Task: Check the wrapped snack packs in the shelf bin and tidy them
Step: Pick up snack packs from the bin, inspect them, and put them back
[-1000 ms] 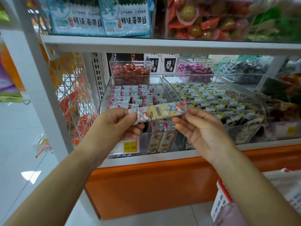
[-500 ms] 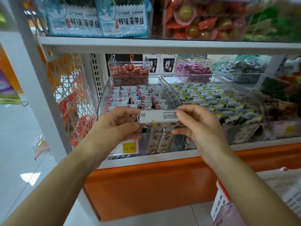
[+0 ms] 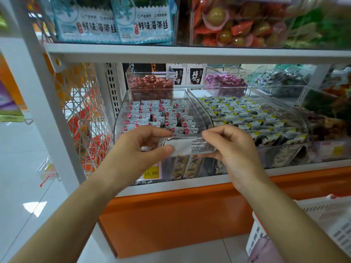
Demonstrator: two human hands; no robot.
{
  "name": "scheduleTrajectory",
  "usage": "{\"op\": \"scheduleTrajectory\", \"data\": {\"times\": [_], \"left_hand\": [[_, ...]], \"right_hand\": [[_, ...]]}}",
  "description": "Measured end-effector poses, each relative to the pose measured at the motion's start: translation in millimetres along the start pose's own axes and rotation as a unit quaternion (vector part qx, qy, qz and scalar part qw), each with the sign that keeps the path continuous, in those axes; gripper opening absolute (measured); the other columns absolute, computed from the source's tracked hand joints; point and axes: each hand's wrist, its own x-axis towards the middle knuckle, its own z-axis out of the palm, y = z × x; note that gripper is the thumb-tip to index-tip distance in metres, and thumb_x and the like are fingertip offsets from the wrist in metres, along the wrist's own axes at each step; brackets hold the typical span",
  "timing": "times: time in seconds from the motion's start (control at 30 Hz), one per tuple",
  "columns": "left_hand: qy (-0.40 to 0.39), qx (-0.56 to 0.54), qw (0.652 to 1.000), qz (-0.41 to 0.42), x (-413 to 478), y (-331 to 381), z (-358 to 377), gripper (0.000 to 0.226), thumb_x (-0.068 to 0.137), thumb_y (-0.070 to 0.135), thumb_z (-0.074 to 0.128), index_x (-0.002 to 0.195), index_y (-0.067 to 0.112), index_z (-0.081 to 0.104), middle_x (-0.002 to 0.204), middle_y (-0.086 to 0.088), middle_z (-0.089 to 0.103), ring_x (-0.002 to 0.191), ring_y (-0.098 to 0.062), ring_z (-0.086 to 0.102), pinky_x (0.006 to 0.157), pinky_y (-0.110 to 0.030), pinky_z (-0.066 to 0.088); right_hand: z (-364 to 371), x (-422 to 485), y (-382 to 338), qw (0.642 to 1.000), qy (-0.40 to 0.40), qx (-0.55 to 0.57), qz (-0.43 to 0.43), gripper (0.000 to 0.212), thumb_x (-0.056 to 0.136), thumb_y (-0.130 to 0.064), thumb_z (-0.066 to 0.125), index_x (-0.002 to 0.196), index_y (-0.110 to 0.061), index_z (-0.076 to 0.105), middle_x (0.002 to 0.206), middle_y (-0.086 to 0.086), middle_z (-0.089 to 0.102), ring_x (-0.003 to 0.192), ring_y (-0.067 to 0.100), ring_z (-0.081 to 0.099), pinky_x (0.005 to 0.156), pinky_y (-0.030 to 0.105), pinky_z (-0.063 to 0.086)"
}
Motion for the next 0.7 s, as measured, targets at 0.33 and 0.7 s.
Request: {"op": "scheduleTrajectory", "data": {"times": [0.33,0.7], "left_hand": [[-0.006,-0.037,0.999,-0.033,4,1,2,0.031,0.068,0.036,0.070,0.079,0.007,0.065,0.081,-0.012,0.069,0.071,-0.020,0.066,0.060,-0.029,0.058],[-0.002,0.014,1.000,-0.008,4,-2,-2,0.017,0.079,0.035,0.061,0.075,0.020,0.067,0.070,0.005,0.068,0.062,-0.004,0.064,0.057,-0.012,0.051]], "right_hand": [[5,-2,2,0.989,0.007,-0.124,-0.075,0.015,0.082,-0.016,0.067,0.068,-0.013,0.067,0.063,-0.002,0.063,0.066,0.015,0.061,0.061,0.031,0.052],[8,-1,5,0.994,0.012,-0.100,-0.034,0.017,0.084,-0.016,0.067,0.068,-0.009,0.066,0.071,0.011,0.067,0.073,0.027,0.067,0.066,0.052,0.057]]}}
